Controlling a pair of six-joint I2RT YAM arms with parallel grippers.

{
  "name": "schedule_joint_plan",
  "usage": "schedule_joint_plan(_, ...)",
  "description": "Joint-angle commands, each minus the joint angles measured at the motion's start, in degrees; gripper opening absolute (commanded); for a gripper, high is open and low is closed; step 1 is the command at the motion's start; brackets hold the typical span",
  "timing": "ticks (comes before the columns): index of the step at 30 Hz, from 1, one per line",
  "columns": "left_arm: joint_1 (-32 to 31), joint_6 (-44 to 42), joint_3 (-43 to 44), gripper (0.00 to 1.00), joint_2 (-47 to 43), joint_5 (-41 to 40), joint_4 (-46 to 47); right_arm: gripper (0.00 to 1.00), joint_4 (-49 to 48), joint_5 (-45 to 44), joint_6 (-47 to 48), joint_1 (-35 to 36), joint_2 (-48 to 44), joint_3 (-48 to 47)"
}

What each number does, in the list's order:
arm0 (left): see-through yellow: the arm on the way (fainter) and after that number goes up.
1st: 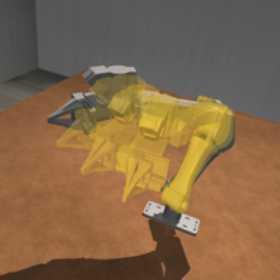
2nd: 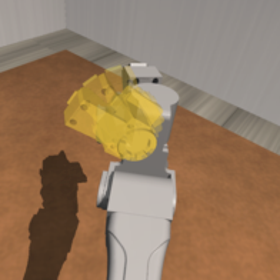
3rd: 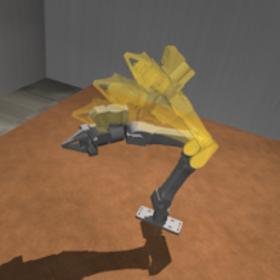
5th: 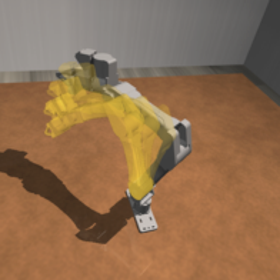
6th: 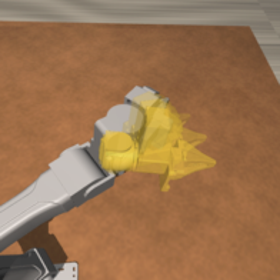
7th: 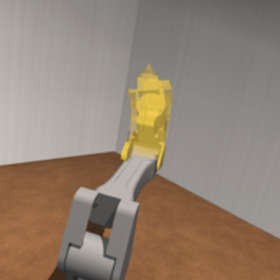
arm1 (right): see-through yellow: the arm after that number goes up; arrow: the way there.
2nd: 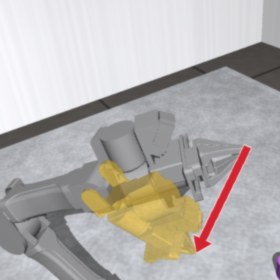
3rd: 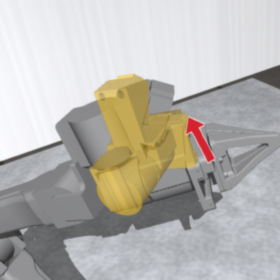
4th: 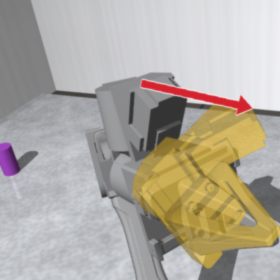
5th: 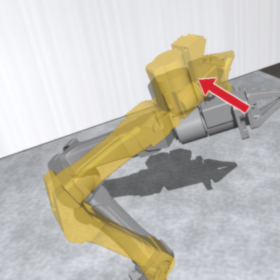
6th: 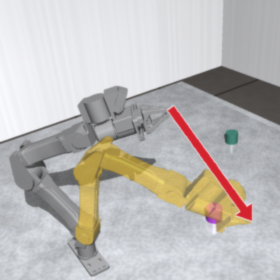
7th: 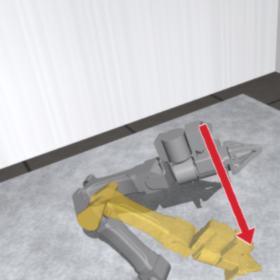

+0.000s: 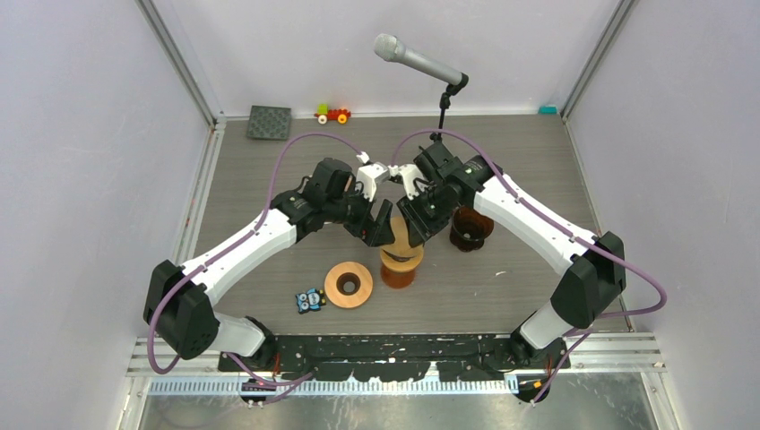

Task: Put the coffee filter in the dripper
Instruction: Place the coffee filter in the coffee dripper.

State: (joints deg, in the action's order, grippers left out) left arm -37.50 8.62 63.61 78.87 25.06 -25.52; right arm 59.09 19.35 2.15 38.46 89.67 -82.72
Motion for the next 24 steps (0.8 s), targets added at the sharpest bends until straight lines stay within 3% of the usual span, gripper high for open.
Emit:
schedule_joint_plan(1,-0.05,-0.88,0.64,0.84,-0.13,0.17,1.19,0.37,-0.52,-2.43,1.41,0.76,-1.34,-0.72)
schedule_joint_plan(24,-0.09,-2.62,3.47,0.89,-2.89,0.49,-0.40,0.53,1.99,0.24,4.62,-0.89,-7.06,-8.18)
